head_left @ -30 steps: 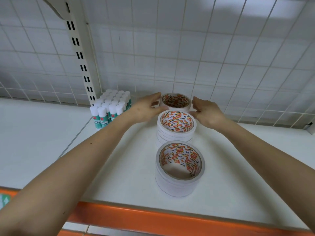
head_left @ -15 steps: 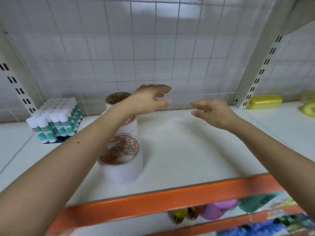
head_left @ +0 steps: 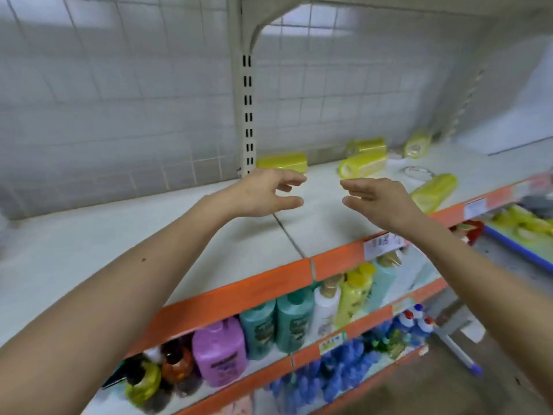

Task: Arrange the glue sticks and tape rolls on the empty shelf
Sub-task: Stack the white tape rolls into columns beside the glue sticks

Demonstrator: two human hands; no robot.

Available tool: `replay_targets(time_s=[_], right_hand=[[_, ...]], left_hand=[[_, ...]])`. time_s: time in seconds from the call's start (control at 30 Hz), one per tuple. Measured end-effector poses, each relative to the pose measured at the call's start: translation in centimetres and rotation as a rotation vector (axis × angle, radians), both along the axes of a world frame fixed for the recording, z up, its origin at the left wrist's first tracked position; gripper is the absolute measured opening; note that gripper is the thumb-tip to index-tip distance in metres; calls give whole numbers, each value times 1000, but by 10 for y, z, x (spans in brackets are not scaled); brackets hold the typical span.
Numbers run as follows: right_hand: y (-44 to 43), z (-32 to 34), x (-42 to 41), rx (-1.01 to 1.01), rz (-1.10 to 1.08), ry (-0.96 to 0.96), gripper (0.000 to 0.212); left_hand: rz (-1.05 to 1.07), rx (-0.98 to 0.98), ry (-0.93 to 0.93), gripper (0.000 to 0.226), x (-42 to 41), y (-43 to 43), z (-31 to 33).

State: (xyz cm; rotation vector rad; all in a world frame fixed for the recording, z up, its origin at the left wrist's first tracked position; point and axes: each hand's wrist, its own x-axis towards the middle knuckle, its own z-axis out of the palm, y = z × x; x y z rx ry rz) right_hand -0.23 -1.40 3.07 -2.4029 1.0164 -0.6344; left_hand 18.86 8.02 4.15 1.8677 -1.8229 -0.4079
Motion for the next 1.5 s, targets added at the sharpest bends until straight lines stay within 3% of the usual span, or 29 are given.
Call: replay_targets(time_s=[0.33,0.7,0.83,0.93,1.13,1.3,1.5], right_hand=[[-112,-2,-104,-42,-214,4,30],[-277,1,-124,-47,-171,81,30],[-330,-8,-120,21,-87,64,36],[-371,-24,-109,-22,34,129,39],[-426,-46,-87,-46,264,161,41],[-452,-64,-64,-163,343,354,42],[-461,-67,-54,-397,354,447,23]], left_hand=[[-175,-29,49,43,-84,-157,-9],[-181,18,135,43,-105,-319,-37],[-167,74,89,43,-113,-348,-47],[-176,138,-44,44,-118,-361,-59],[-115,182,-139,38,-134,-378,-73],[-116,39,-124,20,-137,-378,-73],[-101,-150,-172,14,-134,-373,-72]])
